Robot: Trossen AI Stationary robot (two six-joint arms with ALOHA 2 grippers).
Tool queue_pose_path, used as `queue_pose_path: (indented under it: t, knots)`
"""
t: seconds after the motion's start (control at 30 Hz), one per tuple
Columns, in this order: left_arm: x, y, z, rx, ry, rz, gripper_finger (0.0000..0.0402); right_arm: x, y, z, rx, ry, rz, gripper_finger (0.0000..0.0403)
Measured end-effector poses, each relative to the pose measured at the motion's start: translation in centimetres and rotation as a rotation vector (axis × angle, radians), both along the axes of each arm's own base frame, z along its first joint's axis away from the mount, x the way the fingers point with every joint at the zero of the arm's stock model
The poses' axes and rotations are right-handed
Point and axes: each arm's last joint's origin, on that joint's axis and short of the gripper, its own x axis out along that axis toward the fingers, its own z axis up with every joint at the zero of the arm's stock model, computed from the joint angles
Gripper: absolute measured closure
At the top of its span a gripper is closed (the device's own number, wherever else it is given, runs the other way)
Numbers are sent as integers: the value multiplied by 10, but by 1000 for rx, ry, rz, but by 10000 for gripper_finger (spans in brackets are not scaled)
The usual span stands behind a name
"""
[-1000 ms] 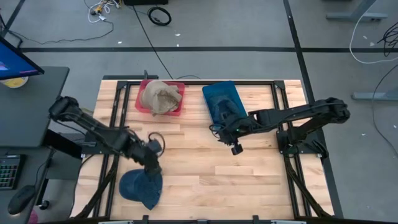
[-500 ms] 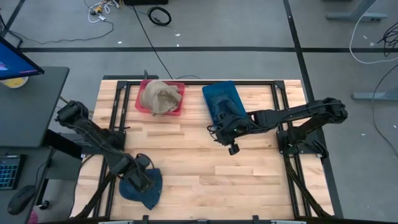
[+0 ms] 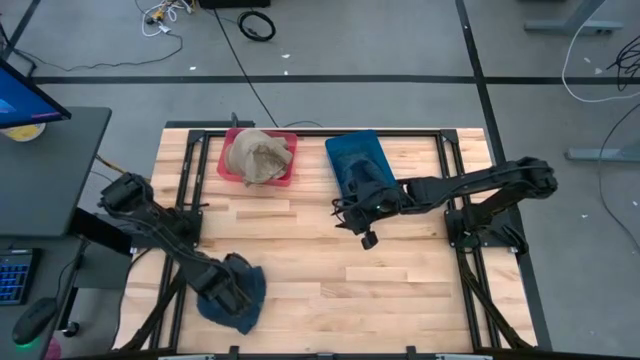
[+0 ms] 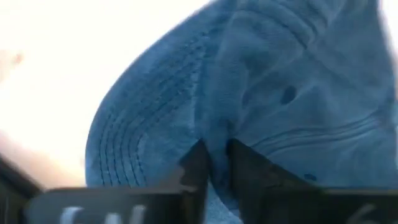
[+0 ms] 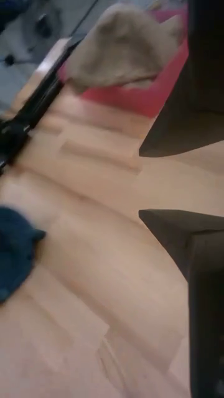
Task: Pick & Place hat
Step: Put the blue cap into the blue bin
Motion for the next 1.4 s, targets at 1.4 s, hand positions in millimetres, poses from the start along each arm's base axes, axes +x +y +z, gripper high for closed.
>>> queue_pose_path:
  t: [1.4]
  knots:
    - [138, 117, 74, 561, -516, -722, 389, 51, 5, -70, 49, 5, -287, 261]
